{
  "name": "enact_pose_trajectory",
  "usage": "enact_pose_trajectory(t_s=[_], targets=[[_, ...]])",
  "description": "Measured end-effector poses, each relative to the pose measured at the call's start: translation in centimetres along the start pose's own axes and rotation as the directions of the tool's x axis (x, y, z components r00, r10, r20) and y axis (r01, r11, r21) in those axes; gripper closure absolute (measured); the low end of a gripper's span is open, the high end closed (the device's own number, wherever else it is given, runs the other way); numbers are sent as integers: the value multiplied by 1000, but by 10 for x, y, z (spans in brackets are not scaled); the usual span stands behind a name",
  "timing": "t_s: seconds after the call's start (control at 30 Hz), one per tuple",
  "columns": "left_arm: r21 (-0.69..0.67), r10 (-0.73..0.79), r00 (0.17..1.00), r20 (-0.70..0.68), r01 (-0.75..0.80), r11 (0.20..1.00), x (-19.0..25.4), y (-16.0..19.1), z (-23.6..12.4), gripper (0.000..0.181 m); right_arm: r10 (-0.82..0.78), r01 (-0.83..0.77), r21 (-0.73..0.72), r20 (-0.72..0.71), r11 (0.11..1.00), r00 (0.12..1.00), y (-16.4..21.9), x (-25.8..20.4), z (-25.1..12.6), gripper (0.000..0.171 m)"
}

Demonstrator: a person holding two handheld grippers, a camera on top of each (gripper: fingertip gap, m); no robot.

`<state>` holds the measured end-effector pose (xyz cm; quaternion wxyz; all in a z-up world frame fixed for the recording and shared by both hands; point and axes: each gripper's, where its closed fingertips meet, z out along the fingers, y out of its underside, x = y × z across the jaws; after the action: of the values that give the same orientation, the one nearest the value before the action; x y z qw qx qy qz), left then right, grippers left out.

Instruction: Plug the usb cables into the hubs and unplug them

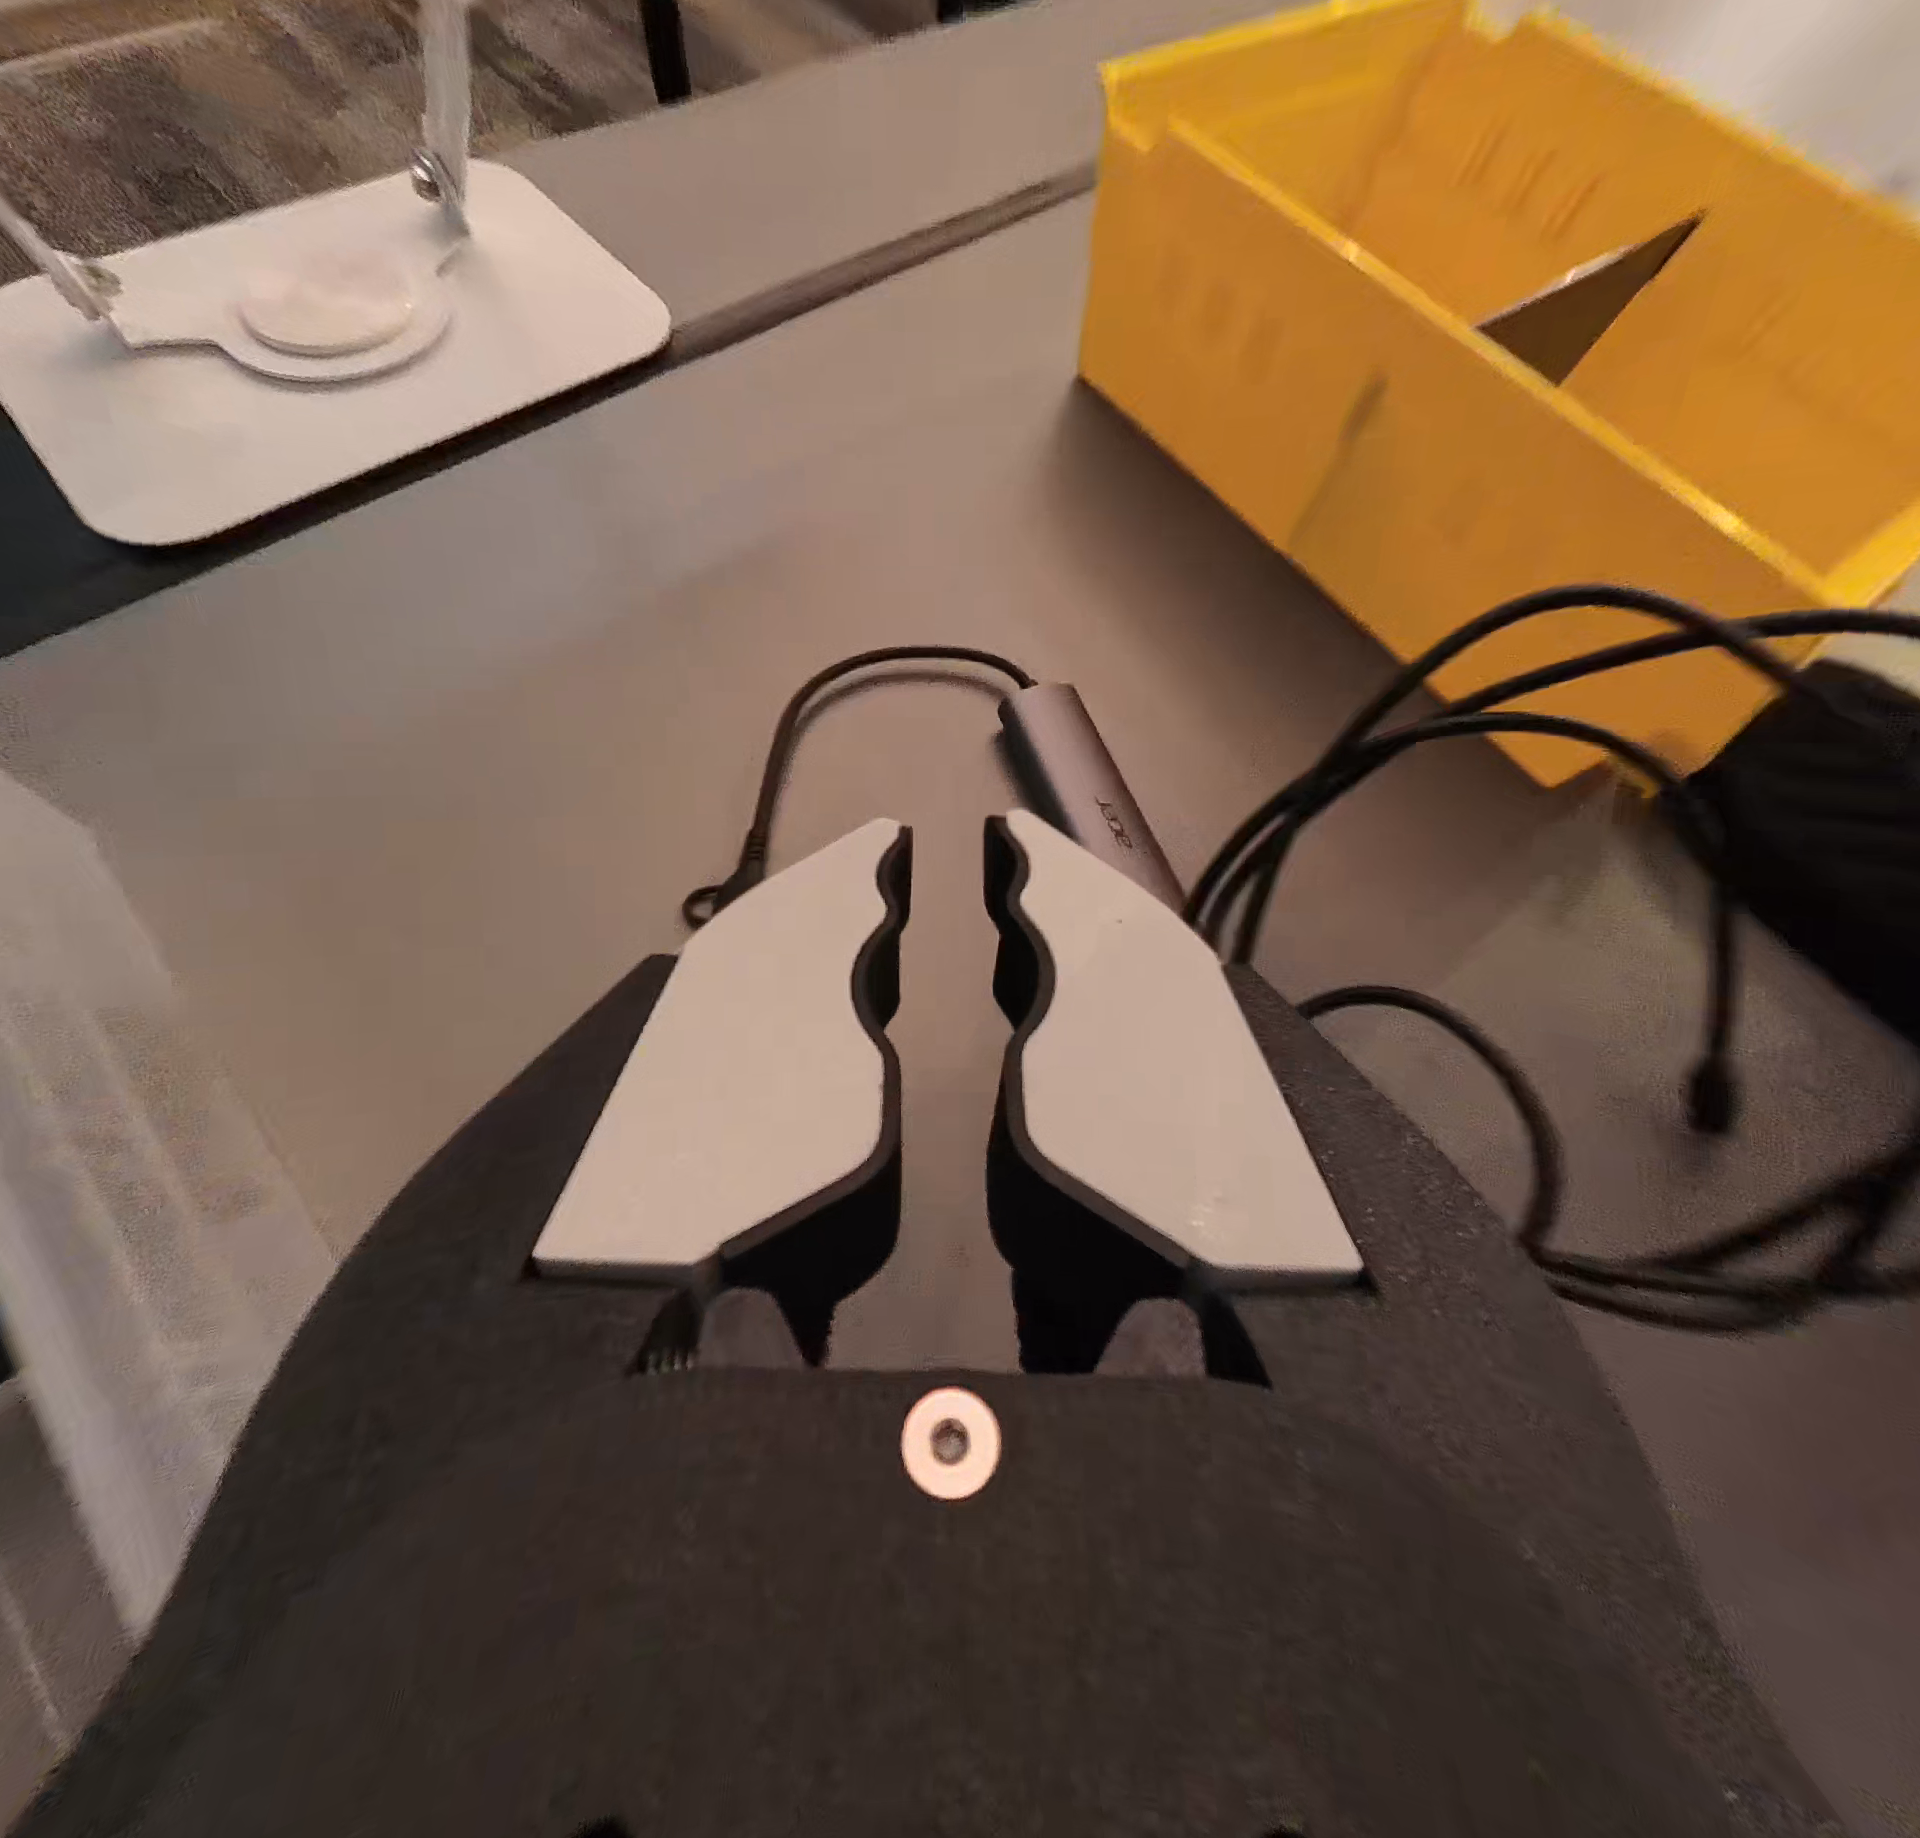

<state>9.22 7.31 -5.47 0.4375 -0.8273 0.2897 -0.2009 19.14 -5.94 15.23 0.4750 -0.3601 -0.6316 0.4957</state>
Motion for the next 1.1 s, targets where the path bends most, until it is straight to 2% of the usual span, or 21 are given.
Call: enact_pose_trajectory(t_s=[0.03, 0.17, 0.23, 0.33, 0.5, 0.6, 0.7, 0.83, 1.0, 1.1], targets=[[-38, 18, 1000, 10, -17, 999, 4, 5, 10, 167, -4, 4, 3, 2, 1000, 1000, -1, -1, -5, 160], [-152, 88, 996, 25, -83, 985, 21, 25, 42, 139, -29, 29, 60, -16, 998, 999, -13, -5, -24, 160], [-182, 82, 996, 23, -77, 980, 30, 35, 55, 123, -58, 61, 79, -37, 995, 998, -20, -8, -34, 160], [-238, 91, 995, 37, -80, 968, 45, 51, 68, 110, -72, 78, 96, -63, 992, 995, -25, -11, -45, 160], [-355, 238, 960, 146, -174, 919, 49, 71, 76, 114, -57, 62, 66, -78, 996, 995, -18, -5, -44, 159], [-347, 209, 963, 172, -140, 928, 49, 71, 77, 124, -56, 59, 34, -80, 998, 995, -11, -2, -40, 159], [-317, 142, 984, 107, -102, 943, 55, 75, 79, 146, -53, 56, 36, -74, 998, 996, -8, -1, -43, 159], [-274, 103, 993, 57, -84, 958, 56, 75, 80, 147, -34, 39, 57, -90, 998, 995, -7, 5, -52, 160], [-306, 119, 993, 20, -107, 946, 47, 76, 75, 148, -25, 32, 66, -103, 997, 994, -4, 9, -57, 159], [-262, 98, 995, -10, -97, 960, 42, 67, 65, 149, -17, 22, 43, -108, 999, 994, 2, 12, -57, 160]])
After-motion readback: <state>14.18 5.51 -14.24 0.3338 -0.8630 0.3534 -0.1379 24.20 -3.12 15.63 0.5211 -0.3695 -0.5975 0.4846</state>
